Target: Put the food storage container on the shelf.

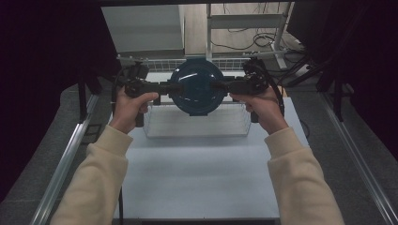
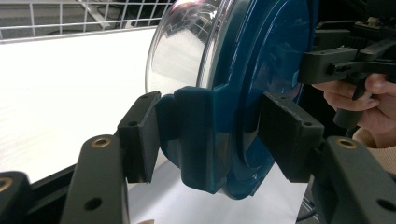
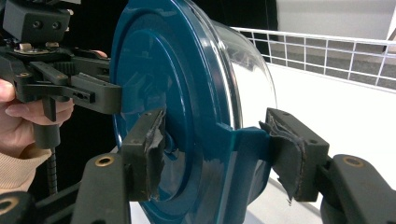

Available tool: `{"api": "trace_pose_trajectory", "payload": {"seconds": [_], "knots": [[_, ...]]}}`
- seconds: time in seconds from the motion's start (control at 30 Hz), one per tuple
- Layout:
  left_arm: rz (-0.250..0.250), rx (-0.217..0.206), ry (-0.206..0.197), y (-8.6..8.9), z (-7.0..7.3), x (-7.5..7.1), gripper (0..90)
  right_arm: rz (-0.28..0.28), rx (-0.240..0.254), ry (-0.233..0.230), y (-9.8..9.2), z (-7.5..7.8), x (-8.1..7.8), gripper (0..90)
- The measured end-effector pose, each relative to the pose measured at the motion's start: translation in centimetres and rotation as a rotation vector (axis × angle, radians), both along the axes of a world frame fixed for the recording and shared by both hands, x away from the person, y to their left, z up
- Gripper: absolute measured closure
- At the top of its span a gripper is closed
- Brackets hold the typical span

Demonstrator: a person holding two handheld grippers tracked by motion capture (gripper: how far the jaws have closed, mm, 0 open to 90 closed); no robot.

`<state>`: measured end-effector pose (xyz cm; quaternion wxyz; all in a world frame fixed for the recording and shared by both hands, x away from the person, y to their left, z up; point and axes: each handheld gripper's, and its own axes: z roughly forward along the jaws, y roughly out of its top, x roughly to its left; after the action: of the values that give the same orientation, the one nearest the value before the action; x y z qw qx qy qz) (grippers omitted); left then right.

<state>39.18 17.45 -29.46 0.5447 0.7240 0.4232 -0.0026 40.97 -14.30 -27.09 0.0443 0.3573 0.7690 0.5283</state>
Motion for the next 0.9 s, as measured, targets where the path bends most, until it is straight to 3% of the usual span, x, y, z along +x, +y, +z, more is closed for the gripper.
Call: {"api": "trace_pose_trajectory", "payload": {"seconds": [0.33, 0.4, 0.53, 0.7, 0.9], "knots": [[0.01, -0.004, 0.07, 0.2, -1.5, 3.7, 40.9, -0.018, 0.016, 0.077, 0.3, -1.7, 3.6, 39.4], [0.016, -0.036, 0.085, 0.3, -1.7, 4.2, 41.2, -0.024, 0.032, 0.096, 0.1, -2.1, 4.2, 39.5], [0.027, -0.046, 0.095, 0.2, -1.6, 5.1, 41.4, -0.035, 0.055, 0.111, -0.1, -2.2, 5.1, 39.4], [0.035, -0.089, 0.144, 0.4, -2.0, 6.3, 40.9, -0.062, 0.085, 0.186, -0.2, -2.4, 6.3, 38.9], [0.055, -0.17, 0.209, 0.4, -3.0, 7.7, 39.2, -0.108, 0.139, 0.276, -0.2, -3.1, 7.9, 37.6]]}}
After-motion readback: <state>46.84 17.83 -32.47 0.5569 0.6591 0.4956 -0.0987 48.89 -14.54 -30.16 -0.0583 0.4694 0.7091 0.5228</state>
